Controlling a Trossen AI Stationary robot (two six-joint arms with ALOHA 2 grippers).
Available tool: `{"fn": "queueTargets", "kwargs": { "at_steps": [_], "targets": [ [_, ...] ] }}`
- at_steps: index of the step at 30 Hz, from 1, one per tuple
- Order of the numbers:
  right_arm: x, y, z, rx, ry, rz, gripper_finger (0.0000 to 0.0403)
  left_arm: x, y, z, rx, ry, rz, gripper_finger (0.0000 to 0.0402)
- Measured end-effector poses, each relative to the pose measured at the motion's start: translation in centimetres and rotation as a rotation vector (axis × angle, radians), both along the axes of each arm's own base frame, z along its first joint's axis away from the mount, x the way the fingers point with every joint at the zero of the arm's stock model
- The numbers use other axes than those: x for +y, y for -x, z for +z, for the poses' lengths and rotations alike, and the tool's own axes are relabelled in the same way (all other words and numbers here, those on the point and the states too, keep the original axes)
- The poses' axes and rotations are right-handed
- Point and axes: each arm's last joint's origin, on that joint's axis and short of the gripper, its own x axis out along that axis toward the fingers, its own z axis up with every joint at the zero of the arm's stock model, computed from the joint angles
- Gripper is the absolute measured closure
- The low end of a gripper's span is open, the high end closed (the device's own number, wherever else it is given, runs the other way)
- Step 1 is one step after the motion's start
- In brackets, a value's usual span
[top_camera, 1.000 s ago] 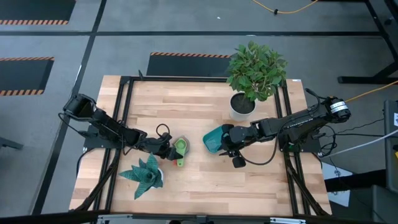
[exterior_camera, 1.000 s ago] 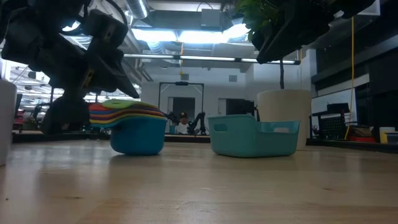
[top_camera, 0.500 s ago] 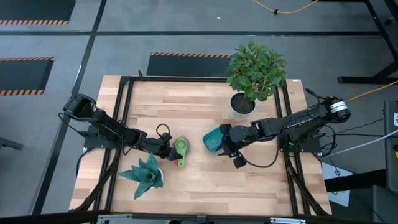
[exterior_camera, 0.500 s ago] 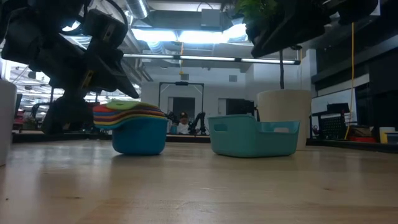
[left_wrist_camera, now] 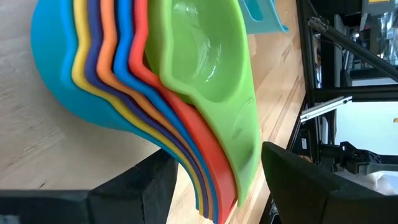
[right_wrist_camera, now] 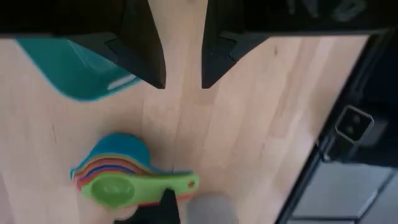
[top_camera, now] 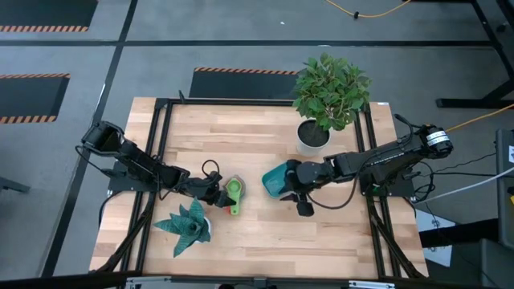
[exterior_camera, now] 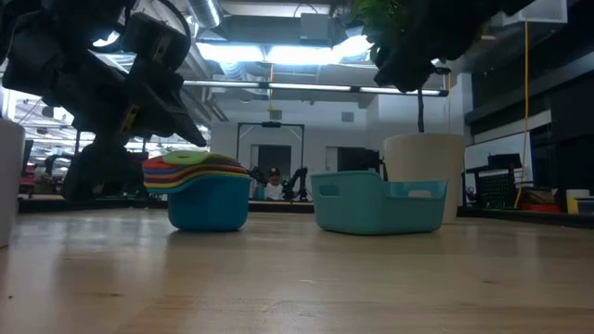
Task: Nest measuring cups in basket
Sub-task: Put the stacked measuring cups into the green bin
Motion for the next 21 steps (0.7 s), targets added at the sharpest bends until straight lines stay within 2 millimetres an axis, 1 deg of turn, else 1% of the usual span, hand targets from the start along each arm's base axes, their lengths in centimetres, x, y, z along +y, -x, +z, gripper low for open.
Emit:
{"fn": "queueTargets", "kwargs": {
  "at_steps": [5, 7, 9, 11, 13, 16, 21],
  "targets": [
    [0.2, -0.8, 1.1, -0.141, -0.026, -0.014, 0.0295, 0.0, 0.0, 0.0, 0.0, 0.0, 0.0, 0.018],
    [0.2, -1.5, 1.6, -0.23, -0.036, -0.029, 0.0295, 0.0, 0.0, 0.0, 0.0, 0.0, 0.0, 0.018],
    [0.4, -2.2, 1.7, -0.293, -0.05, -0.031, 0.0295, 0.0, 0.0, 0.0, 0.0, 0.0, 0.0, 0.018],
    [0.6, -3.0, 1.2, -0.327, -0.057, -0.031, 0.0295, 0.0, 0.0, 0.0, -0.001, 0.0, 0.0, 0.0181],
    [0.8, -3.8, 0.2, -0.328, -0.057, -0.032, 0.0295, 0.0, 0.0, 0.0, -0.001, 0.0, 0.0, 0.0181],
    [0.7, -5.0, -1.4, -0.297, -0.042, -0.053, 0.0295, 0.0, 0.0, 0.0, -0.003, 0.001, 0.0, 0.0181],
    [0.2, -7.5, -2.8, -0.261, -0.025, -0.091, 0.0295, 0.0, 0.0, 0.0, -0.005, 0.002, 0.0, 0.0181]
  ]
}}
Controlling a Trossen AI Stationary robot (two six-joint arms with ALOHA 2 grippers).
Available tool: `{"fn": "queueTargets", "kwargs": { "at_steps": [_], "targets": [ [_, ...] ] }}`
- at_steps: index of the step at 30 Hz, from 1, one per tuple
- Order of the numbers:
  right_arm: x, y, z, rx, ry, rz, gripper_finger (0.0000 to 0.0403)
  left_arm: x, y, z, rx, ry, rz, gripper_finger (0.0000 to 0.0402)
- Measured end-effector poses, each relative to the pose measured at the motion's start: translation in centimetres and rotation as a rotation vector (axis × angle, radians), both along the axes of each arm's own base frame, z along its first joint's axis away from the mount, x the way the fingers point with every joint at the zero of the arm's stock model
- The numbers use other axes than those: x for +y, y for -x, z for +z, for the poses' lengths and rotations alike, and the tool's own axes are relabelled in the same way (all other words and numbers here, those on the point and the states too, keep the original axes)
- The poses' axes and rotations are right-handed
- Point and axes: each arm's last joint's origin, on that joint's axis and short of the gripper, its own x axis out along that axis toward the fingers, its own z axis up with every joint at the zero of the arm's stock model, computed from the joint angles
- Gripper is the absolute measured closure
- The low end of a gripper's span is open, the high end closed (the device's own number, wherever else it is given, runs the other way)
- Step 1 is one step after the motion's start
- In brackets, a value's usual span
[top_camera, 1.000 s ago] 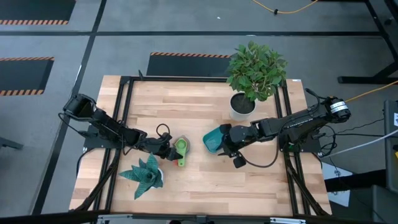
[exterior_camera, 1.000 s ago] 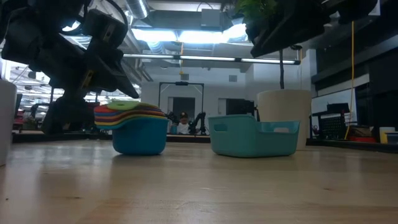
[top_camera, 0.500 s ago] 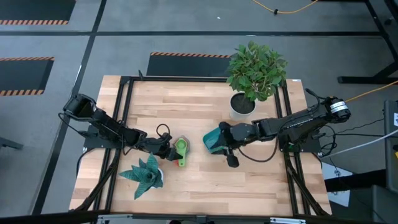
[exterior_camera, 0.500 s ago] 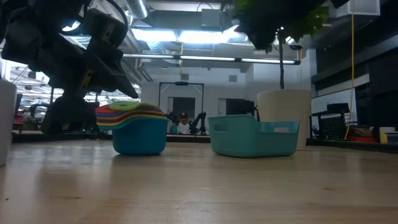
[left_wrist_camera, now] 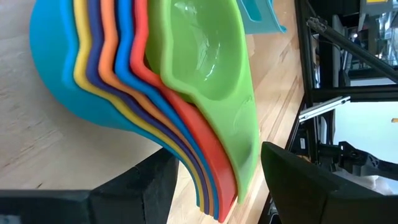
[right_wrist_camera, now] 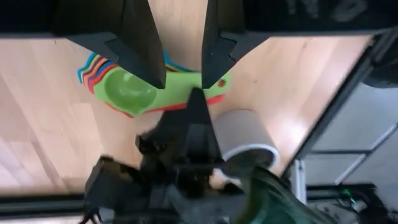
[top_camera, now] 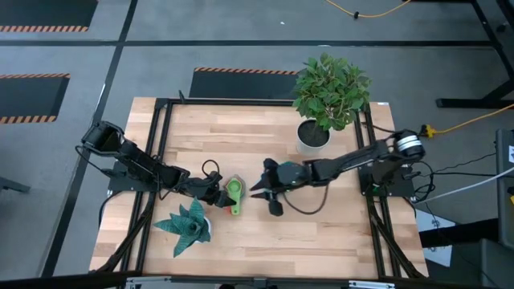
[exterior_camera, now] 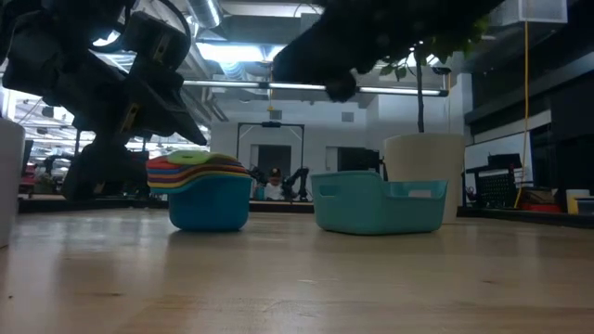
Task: Nest measuring cups in basket
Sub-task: Put the stacked measuring cups into the green bin
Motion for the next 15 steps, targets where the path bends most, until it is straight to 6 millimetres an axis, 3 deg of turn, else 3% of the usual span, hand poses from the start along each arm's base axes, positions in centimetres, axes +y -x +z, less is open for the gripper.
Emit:
{"fn": "queueTargets", "kwargs": {
  "at_steps": [10, 15],
  "targets": [
    [-1.1, -3.3, -1.8, 0.263, 0.052, -0.035, 0.0295, 0.0, 0.0, 0.0, 0.002, 0.002, -0.004, 0.0181],
    [-2.3, -4.3, -2.9, 0.305, 0.059, -0.079, 0.0295, 0.0, 0.0, 0.0, -0.001, 0.003, -0.005, 0.0181]
  ]
}}
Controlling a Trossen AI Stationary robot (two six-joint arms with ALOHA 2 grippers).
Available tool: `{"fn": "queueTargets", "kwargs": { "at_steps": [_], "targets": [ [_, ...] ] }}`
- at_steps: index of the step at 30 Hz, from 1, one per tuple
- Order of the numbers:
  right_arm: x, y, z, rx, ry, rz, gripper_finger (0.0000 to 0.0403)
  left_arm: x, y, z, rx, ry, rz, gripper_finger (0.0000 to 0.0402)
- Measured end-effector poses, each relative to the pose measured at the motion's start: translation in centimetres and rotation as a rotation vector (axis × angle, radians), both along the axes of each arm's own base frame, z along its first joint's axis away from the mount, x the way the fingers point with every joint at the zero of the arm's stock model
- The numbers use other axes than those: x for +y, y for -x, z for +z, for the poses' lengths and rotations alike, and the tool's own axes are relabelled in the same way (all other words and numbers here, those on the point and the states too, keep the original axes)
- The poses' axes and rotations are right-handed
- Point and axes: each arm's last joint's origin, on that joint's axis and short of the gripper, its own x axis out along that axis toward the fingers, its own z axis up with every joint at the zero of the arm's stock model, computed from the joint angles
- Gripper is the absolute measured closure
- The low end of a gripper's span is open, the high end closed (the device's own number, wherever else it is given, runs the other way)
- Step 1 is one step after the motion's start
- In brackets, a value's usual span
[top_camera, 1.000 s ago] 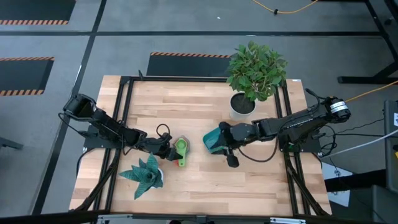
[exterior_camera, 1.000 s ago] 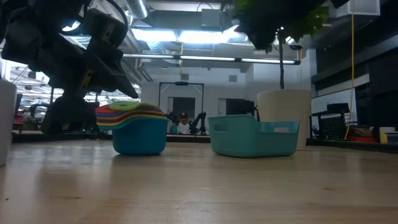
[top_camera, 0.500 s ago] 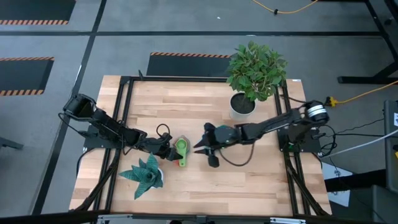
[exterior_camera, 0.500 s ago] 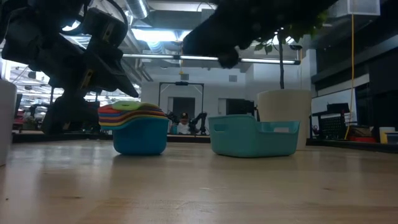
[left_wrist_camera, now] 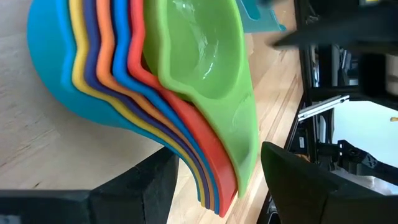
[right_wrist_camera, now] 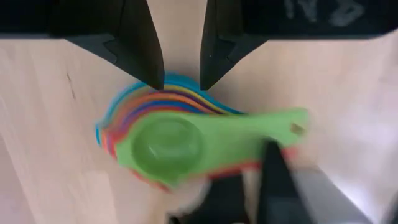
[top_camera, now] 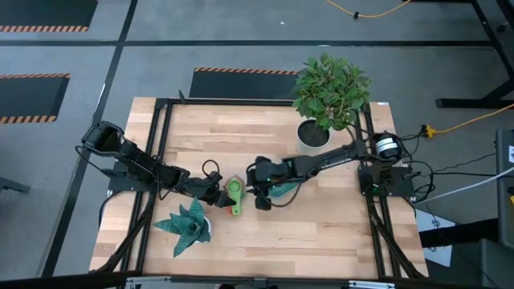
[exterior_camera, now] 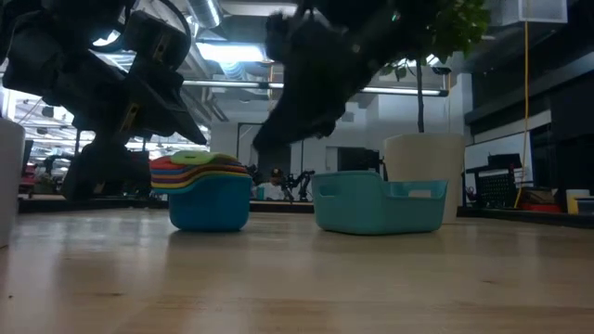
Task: Nest measuring cups in basket
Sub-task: Put the stacked measuring cups into the green bin
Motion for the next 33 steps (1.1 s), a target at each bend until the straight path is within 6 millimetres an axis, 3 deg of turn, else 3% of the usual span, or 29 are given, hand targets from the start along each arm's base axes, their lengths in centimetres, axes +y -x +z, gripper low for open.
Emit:
{"fn": "queueTargets", "kwargs": {
  "at_steps": [6, 20, 33],
  "targets": [
    [-0.9, -0.7, -0.7, 0.007, 0.006, -0.029, 0.0295, 0.0, 0.0, 0.0, -0.001, 0.001, -0.002, 0.0181],
    [-1.0, -0.6, -0.9, 0.025, 0.018, -0.032, 0.0295, 0.0, 0.0, 0.0, -0.004, 0.0, 0.002, 0.0181],
    [-1.0, -1.1, -3.0, 0.041, 0.052, -0.032, 0.0295, 0.0, 0.0, 0.0, -0.004, 0.0, 0.002, 0.0181]
  ]
}}
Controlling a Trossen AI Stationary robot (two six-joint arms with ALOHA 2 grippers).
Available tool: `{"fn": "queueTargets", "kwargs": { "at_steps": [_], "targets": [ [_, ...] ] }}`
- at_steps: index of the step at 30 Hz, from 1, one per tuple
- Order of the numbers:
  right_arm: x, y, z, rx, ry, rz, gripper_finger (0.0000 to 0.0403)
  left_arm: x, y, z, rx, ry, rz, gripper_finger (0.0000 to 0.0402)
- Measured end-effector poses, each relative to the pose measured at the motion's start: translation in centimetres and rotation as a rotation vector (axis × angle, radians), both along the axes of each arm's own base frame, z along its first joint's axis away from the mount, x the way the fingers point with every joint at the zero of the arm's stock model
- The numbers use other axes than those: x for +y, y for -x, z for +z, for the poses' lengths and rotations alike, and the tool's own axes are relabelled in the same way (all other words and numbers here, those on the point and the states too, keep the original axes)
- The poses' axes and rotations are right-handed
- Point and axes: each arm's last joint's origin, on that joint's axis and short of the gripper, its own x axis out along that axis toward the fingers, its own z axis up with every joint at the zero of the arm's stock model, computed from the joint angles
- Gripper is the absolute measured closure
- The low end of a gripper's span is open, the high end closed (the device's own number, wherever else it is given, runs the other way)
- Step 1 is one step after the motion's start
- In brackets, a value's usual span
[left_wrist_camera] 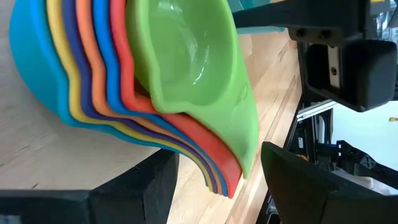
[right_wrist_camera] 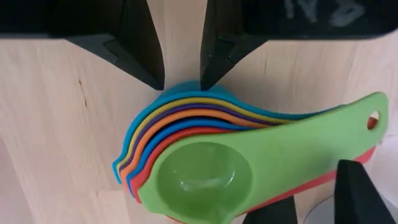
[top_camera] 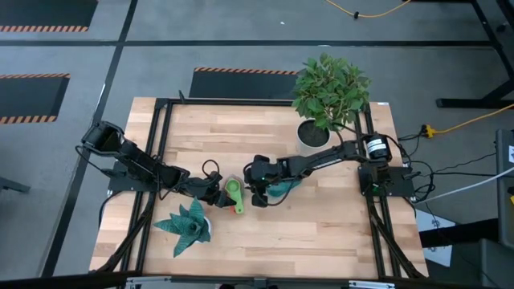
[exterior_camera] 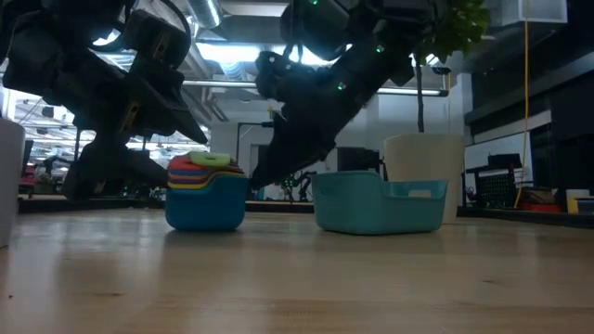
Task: Nest measuring cups in basket
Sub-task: Put the stacked measuring cups into the green bin
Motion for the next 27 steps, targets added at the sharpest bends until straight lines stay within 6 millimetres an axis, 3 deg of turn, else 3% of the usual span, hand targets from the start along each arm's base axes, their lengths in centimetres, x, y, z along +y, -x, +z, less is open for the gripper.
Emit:
{"fn": "queueTargets", "kwargs": {
  "at_steps": [8, 27],
  "targets": [
    [0.1, -0.1, 0.0, -0.009, -0.018, -0.016, 0.0295, 0.0, 0.0, 0.0, 0.001, 0.0, 0.0, 0.0181],
    [2.2, -0.1, -0.4, -0.019, -0.055, 0.037, 0.0295, -0.6, 0.3, -0.2, 0.019, -0.005, -0.029, 0.0181]
  ]
}}
